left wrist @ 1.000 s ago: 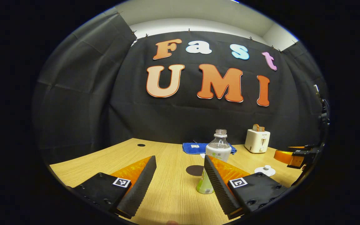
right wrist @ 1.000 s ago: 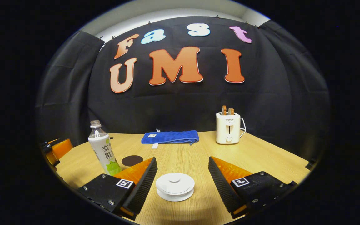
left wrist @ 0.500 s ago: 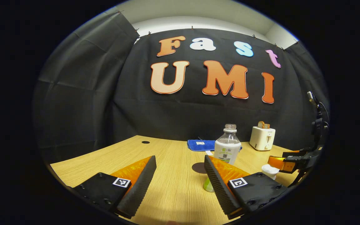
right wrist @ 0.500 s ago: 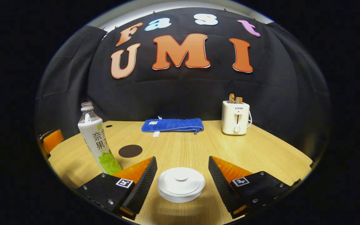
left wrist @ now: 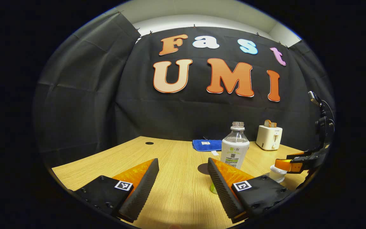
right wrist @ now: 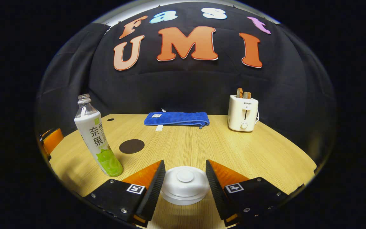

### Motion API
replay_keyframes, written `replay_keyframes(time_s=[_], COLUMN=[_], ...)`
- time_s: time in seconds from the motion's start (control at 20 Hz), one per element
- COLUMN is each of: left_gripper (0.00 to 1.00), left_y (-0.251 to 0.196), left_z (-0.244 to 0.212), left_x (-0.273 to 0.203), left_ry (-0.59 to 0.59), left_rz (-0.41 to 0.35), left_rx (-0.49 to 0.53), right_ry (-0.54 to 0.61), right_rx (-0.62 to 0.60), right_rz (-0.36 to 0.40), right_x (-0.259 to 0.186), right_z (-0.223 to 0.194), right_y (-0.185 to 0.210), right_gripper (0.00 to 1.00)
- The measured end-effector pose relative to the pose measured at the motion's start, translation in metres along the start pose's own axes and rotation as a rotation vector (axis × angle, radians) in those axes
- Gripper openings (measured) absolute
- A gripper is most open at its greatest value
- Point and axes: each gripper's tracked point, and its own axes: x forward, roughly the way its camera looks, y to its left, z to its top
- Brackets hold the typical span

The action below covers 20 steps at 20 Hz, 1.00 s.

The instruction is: Open the teacup lid with one hand, grasp the water bottle and pour water into the teacup with the other hand; after pouring, place the water bottle on the coaster and then close the teacup lid.

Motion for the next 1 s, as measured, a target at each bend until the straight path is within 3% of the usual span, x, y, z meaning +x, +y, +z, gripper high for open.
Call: replay_keyframes(time_s=[0.2,0.3,0.4,0.45,0.55,0.6,0.65,1.0], left_gripper=[0.99,0.99,0.99,0.99,0.99,0.99,0.99,0.99], left_y=[0.001,0.001,0.000,0.000,-0.001,-0.001,-0.001,-0.004], left_z=[-0.002,-0.002,-0.005,-0.005,-0.007,-0.008,-0.007,-0.007], left_x=[0.001,0.001,0.002,0.002,0.002,0.002,0.002,0.002], left_ry=[0.002,0.003,0.008,0.010,0.013,0.013,0.013,-0.002], left_rz=[0.003,0.002,-0.001,0.000,0.000,-0.001,-0.002,-0.011], left_rx=[0.002,-0.003,-0.003,0.001,0.005,0.004,0.002,0.004], right_ry=[0.033,0.049,0.054,0.051,0.050,0.055,0.057,0.025], right_rx=[0.000,-0.019,-0.007,-0.007,-0.011,-0.005,-0.002,0.075], right_rz=[0.007,0.004,0.012,0.014,0.011,0.015,0.021,0.036], right_x=[0.001,0.002,0.002,0.002,0.001,0.002,0.001,-0.003], right_z=[-0.004,-0.007,-0.008,-0.006,-0.006,-0.007,-0.007,0.008], right_y=[0.002,0.001,0.003,0.002,0.001,0.000,0.001,-0.009], right_gripper=[0.63,0.60,0.46,0.47,0.40,0.30,0.27,0.22])
